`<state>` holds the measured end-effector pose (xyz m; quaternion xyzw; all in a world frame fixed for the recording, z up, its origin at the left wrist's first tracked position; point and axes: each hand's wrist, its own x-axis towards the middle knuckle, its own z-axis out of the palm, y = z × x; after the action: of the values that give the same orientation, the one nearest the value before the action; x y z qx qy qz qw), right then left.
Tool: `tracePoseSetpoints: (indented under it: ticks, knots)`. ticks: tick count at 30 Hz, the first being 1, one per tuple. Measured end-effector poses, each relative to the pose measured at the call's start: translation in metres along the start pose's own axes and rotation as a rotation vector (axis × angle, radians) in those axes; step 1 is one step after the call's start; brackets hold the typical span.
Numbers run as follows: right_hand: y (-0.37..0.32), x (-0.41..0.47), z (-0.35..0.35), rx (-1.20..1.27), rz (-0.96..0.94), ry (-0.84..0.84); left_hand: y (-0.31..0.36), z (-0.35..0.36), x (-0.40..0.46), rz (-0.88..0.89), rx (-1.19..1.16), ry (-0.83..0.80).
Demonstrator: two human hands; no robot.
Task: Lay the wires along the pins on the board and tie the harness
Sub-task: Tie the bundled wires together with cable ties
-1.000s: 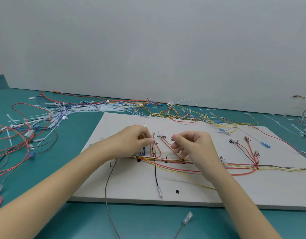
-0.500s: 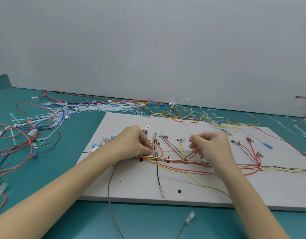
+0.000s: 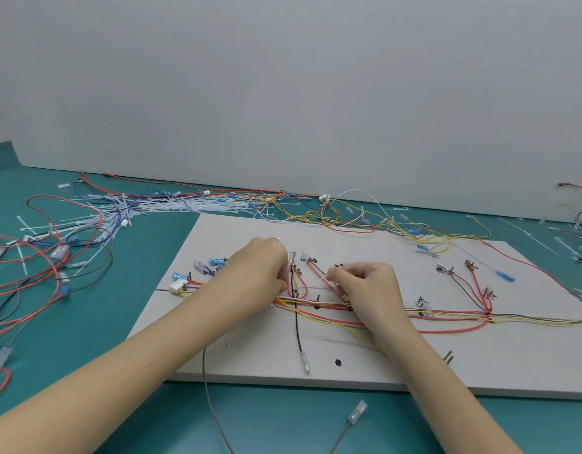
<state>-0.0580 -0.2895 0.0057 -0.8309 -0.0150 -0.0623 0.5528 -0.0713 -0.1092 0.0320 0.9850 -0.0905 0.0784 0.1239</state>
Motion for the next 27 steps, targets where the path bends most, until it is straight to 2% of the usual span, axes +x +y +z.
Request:
tracePoseSetpoints:
  ticks: [6,8,15,18,21,24,27]
  knots:
    - [0.000,0.001,0.000,-0.005,-0.010,-0.017,0.014,-0.002,0.000,0.148,0.486,-0.078]
    - [0.001,0.001,0.000,-0.015,-0.008,-0.017,0.016,-0.009,0.004,0.190,0.558,-0.134]
    - [0.003,0.002,0.001,-0.083,-0.031,-0.014,0.019,-0.022,0.023,0.146,0.527,-0.468]
    - [0.004,0.004,0.001,-0.116,-0.036,0.002,0.012,-0.022,0.025,0.095,0.442,-0.561]
    - [0.004,0.004,0.001,-0.120,-0.036,0.006,0.003,-0.020,0.026,0.091,0.316,-0.540]
    - [0.004,0.004,0.001,-0.125,-0.034,0.004,-0.004,-0.019,0.028,0.081,0.118,-0.457]
    - [0.003,0.004,0.000,-0.115,-0.033,0.003,-0.012,-0.021,0.032,0.074,0.032,-0.377]
